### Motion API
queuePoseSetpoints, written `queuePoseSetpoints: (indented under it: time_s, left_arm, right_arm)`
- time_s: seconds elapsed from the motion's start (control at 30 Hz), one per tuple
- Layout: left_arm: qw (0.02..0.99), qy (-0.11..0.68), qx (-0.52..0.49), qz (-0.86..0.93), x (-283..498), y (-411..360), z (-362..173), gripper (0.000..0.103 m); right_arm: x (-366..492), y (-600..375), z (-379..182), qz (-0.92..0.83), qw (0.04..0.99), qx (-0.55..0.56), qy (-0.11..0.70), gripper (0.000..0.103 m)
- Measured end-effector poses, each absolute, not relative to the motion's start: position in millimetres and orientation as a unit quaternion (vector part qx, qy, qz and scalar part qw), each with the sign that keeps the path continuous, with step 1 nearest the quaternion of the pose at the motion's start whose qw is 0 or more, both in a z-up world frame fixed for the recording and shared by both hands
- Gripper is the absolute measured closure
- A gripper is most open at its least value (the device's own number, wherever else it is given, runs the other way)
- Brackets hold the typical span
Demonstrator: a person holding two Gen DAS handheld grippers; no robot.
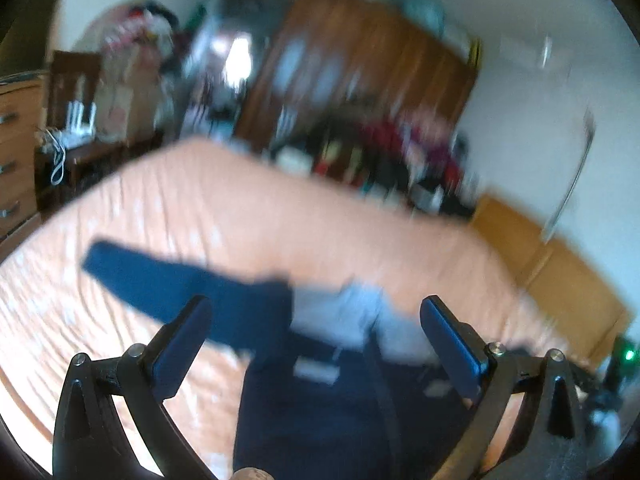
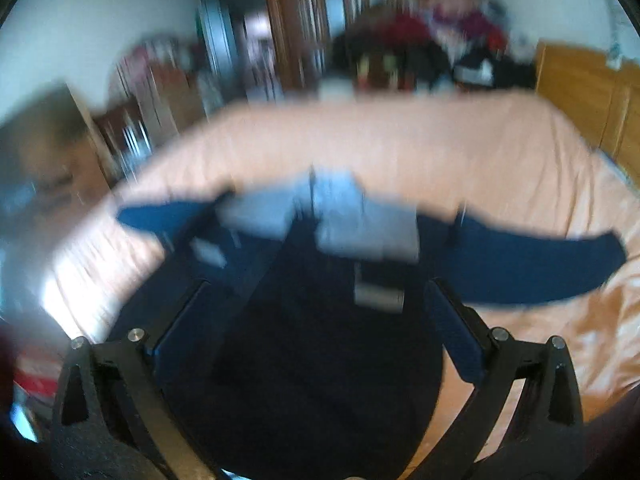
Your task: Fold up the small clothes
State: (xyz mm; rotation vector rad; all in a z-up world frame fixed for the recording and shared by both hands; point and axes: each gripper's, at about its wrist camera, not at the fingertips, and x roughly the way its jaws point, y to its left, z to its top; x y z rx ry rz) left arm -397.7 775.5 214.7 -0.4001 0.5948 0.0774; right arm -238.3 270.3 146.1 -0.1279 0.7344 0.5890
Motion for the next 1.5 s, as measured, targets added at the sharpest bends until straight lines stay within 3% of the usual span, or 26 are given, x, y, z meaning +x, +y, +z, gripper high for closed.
queuePoseSetpoints:
  time_s: [0.2,0.37,0.97,1.17,1.27,1.33,1.47,1.5]
  left_arm:
    - [0.892,0.428,-0.138,0.044,-321.6,705.5,70.9,0.000]
    - [0.854,0.510,-0.088,0.059,-298.5,681.5,-14.6,0.000]
    - [0.871,0.480,-0.090,0.054,-318.2,691.5,-2.0,0.000]
    - [0.869,0.484,-0.081,0.063,-314.8,686.7,-4.1,0.000]
    - [0.868,0.486,-0.076,0.069,-313.7,684.2,-5.1,0.000]
    - [0.866,0.489,-0.072,0.072,-311.4,683.1,-5.9,0.000]
    - [0.865,0.492,-0.069,0.073,-308.4,682.7,-6.7,0.000]
    - [0.865,0.492,-0.069,0.073,-308.1,682.7,-6.7,0.000]
  right_arm:
    - [-194.1,288.2,-3.9,0.219,0.837,-0.063,0.497,0.000]
    - [-216.4,273.3,-18.5,0.212,0.864,-0.034,0.456,0.000]
    - [-190.7,265.8,-7.1,0.271,0.824,0.005,0.498,0.002]
    - [-130.0,137.1,73.2,0.206,0.892,0.087,0.394,0.000]
    - [-72.7,41.8,89.2,0.140,0.906,0.123,0.381,0.001]
    - [-37.8,-23.3,86.2,0.105,0.898,0.179,0.388,0.004]
    - [9.0,-136.3,58.2,0.061,0.861,0.312,0.396,0.039]
    - [14.1,-152.3,49.9,0.052,0.853,0.334,0.398,0.042]
